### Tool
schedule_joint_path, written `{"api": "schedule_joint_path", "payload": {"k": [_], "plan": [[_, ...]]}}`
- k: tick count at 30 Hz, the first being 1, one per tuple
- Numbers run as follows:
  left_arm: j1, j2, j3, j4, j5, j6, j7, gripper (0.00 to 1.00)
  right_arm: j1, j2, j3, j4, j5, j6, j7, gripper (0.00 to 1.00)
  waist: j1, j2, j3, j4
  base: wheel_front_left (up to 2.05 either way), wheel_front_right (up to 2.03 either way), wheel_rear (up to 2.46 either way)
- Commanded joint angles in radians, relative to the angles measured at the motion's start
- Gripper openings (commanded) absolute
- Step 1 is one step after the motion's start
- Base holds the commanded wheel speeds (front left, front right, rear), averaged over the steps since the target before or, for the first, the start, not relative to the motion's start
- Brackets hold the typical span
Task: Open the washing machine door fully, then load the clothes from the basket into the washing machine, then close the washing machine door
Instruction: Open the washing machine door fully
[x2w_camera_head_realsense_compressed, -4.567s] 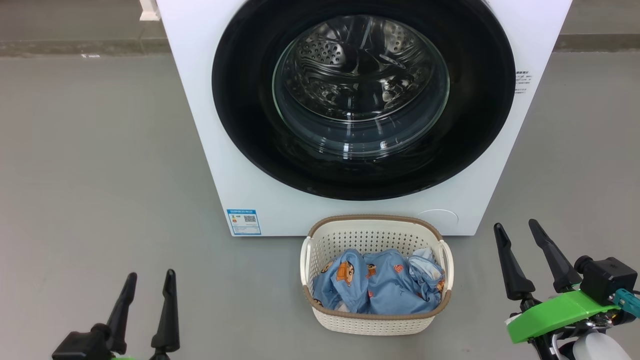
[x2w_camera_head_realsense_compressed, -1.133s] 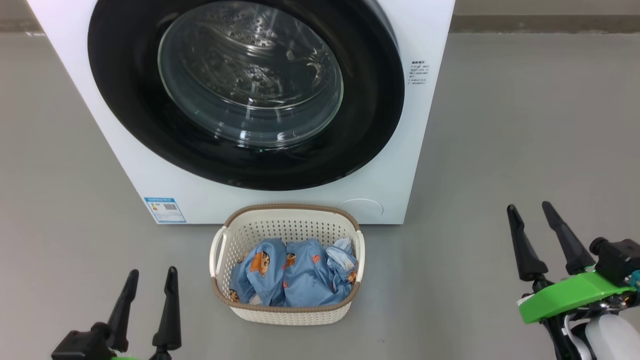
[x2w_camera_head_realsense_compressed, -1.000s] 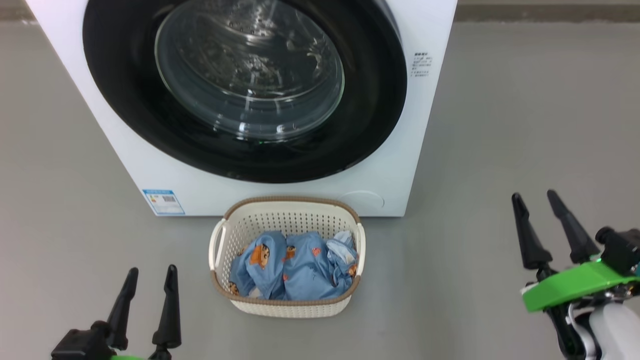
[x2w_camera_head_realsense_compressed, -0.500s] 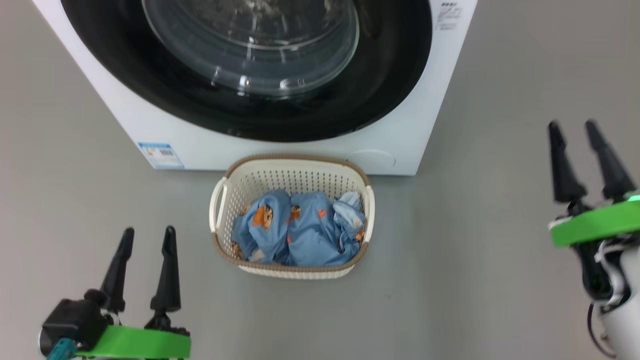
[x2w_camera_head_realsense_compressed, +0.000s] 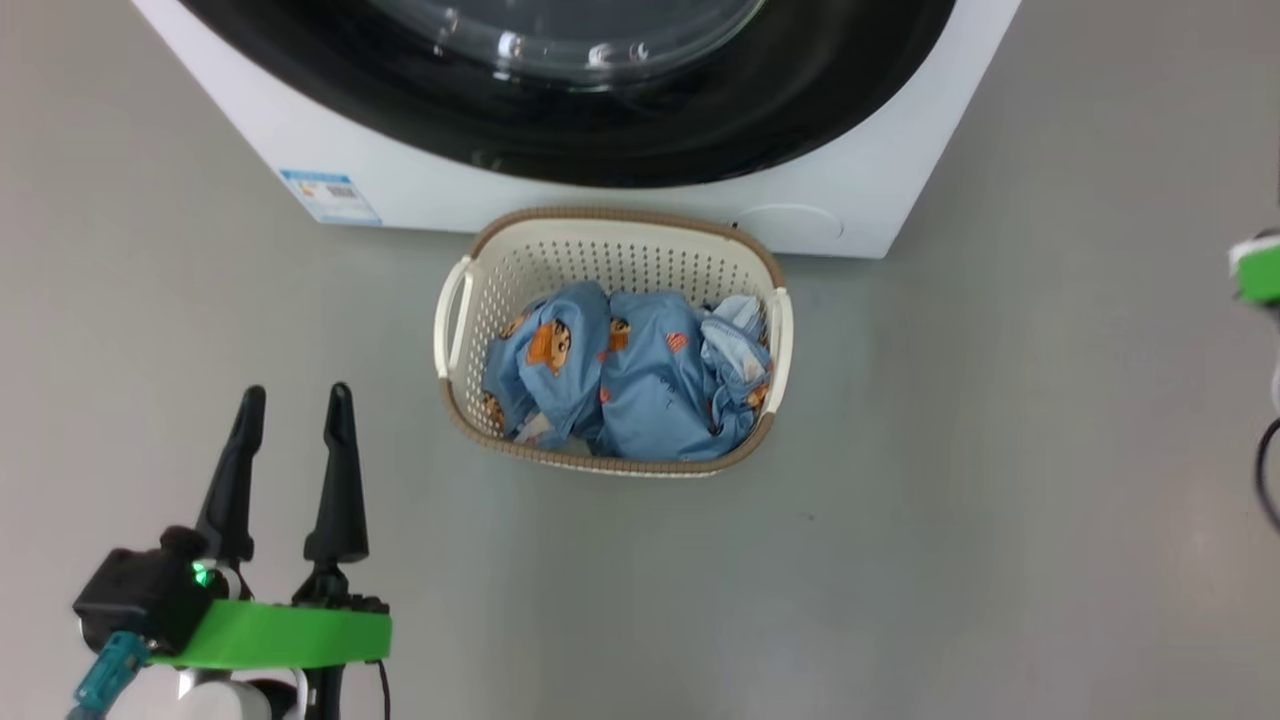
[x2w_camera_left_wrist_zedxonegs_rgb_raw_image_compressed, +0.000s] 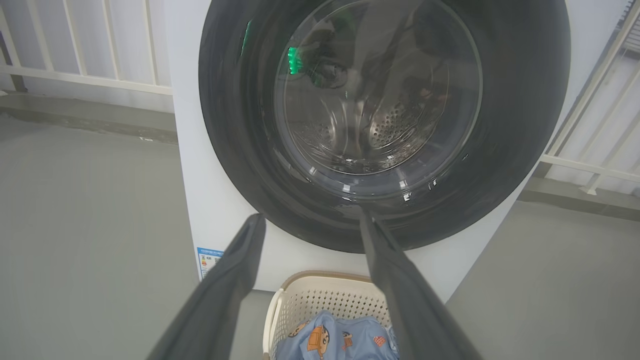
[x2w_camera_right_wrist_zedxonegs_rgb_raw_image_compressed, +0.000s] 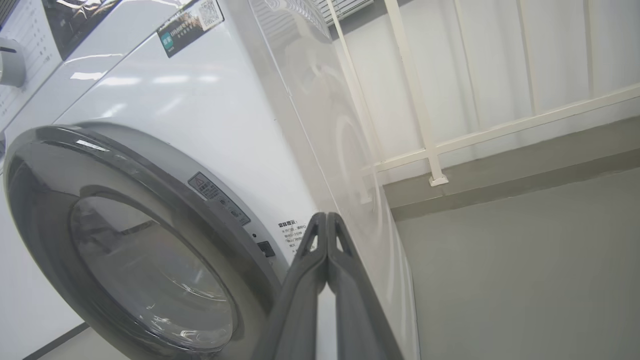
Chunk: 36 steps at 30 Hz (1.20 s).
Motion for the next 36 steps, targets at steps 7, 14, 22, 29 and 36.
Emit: {"api": "schedule_joint_path", "payload": {"k": [7, 14, 22, 29, 36], "plan": [[-0.051, 0.003, 0.036, -0.038, -0.002, 0.000, -0.006, 1.00, -0.160, -0.100, 0.114, -0.018, 0.251, 0.006, 0.122, 0.00, -0.0002, -0.0001, 0.082, 0.034, 0.00, 0.00, 0.00], [-0.076, -0.004, 0.035, -0.041, -0.005, 0.000, -0.006, 1.00, -0.282, -0.125, 0.176, -0.028, 0.503, 0.006, 0.287, 0.00, -0.0002, -0.0001, 0.127, 0.046, 0.00, 0.00, 0.00], [-0.102, -0.015, 0.024, -0.048, -0.012, 0.000, -0.006, 1.00, -0.430, -0.103, 0.176, 0.037, 0.699, 0.006, 0.489, 0.00, -0.0002, -0.0001, 0.182, 0.070, 0.00, 0.00, 0.00], [-0.118, -0.022, 0.019, -0.048, -0.019, 0.000, -0.006, 1.00, -0.538, -0.084, 0.181, 0.086, 0.753, 0.006, 0.610, 0.00, -0.0002, -0.0001, 0.212, 0.096, 0.00, 0.00, 0.00], [-0.122, -0.025, 0.017, -0.050, -0.028, 0.000, -0.006, 1.00, -0.612, -0.073, 0.183, 0.139, 0.758, 0.006, 0.662, 0.00, -0.0002, -0.0001, 0.228, 0.116, 0.00, 0.00, 0.00]]}}
